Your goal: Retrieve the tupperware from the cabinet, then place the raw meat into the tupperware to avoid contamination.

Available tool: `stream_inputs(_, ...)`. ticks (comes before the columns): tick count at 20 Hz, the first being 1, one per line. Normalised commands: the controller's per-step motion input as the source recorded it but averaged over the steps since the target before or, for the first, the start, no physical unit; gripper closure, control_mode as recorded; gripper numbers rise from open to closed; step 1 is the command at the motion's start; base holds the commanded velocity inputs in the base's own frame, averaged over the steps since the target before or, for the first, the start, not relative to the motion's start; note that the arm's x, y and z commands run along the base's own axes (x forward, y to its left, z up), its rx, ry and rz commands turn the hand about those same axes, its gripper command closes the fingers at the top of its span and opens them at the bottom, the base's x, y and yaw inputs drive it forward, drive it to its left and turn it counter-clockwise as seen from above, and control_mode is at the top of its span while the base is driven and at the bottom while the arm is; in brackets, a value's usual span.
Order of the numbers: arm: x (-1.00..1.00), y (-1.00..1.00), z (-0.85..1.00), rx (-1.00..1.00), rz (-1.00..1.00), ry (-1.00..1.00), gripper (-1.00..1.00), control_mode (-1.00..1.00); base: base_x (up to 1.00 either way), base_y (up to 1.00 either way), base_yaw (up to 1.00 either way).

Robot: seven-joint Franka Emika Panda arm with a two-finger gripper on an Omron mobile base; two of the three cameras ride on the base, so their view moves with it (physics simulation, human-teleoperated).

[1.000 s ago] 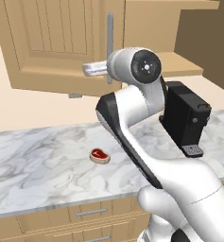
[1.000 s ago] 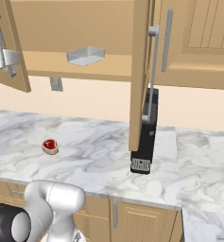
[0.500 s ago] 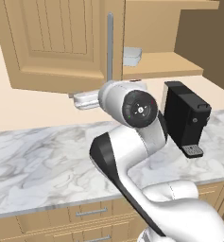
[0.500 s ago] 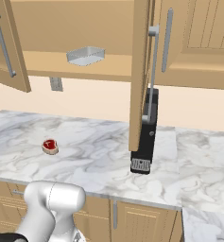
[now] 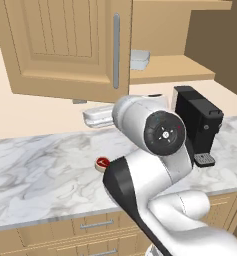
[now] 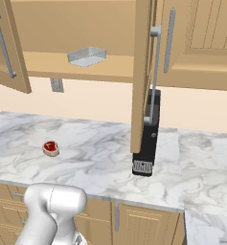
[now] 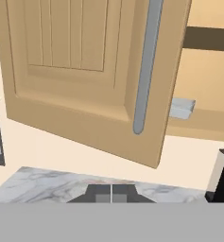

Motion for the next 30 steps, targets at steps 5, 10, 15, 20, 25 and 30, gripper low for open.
stream_inputs(5,-0.33,-0.28,0.27,0.00,0.00,0.00,-1.00,-1.00,0.00,0.00,0.00)
stream_inputs(10,-0.28,-0.31,0.26,0.00,0.00,-0.03,-1.00,-1.00,0.00,0.00,0.00)
stream_inputs(15,-0.10,-0.40,0.19,-0.03,0.00,0.00,-1.00,-1.00,0.00,0.00,0.00)
stream_inputs(20,0.04,-0.45,0.01,-0.12,0.00,0.00,-1.00,-1.00,0.00,0.00,0.00)
stream_inputs(25,0.17,-0.44,0.00,-0.19,0.01,0.00,-1.00,-1.00,0.00,0.00,0.00)
stream_inputs(30,0.16,-0.39,0.00,-0.24,0.10,-0.10,-1.00,-1.00,0.00,0.00,0.00)
